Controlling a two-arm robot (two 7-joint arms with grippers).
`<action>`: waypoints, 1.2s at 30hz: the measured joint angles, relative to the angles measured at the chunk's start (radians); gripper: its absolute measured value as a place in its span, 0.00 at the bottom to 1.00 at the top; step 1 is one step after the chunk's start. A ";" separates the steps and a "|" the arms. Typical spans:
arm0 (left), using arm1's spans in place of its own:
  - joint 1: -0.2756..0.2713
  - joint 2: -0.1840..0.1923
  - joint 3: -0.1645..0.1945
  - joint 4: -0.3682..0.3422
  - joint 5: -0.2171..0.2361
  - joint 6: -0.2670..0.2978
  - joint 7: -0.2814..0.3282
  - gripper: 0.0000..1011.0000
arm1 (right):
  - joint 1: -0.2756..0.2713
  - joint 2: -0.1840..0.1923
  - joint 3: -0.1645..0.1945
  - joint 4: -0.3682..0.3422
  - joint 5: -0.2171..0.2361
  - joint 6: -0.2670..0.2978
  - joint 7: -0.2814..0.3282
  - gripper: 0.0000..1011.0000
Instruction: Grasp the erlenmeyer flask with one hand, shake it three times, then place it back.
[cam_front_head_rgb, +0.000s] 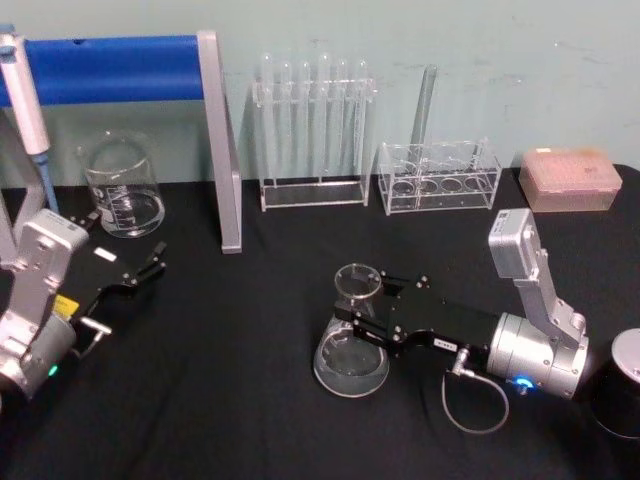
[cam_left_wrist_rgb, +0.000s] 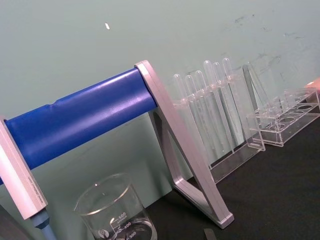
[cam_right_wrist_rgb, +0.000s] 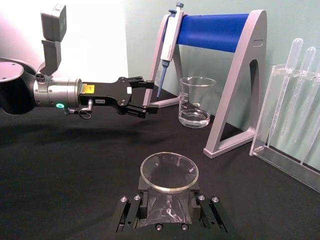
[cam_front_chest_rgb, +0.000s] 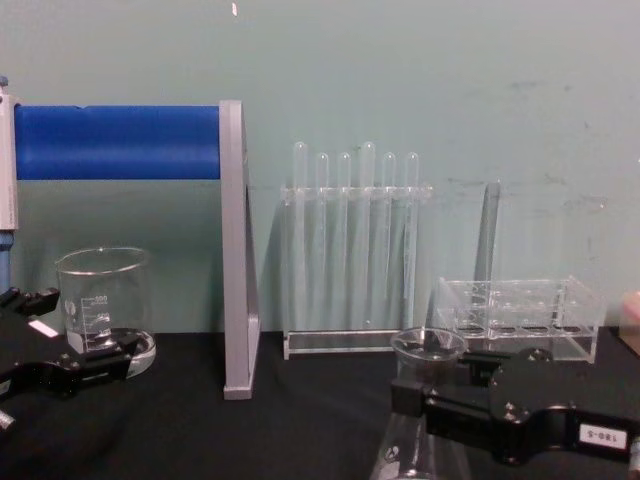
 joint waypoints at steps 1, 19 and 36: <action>0.000 0.000 0.000 0.000 0.000 0.000 0.000 0.99 | 0.000 0.000 0.000 0.000 0.000 0.000 0.000 0.46; 0.000 0.000 0.000 0.000 0.000 0.000 0.000 0.99 | 0.000 0.000 0.000 0.000 -0.001 0.002 0.000 0.97; 0.000 0.000 0.000 0.000 0.000 0.000 0.000 0.99 | 0.000 0.000 0.000 0.000 0.000 0.000 0.000 0.99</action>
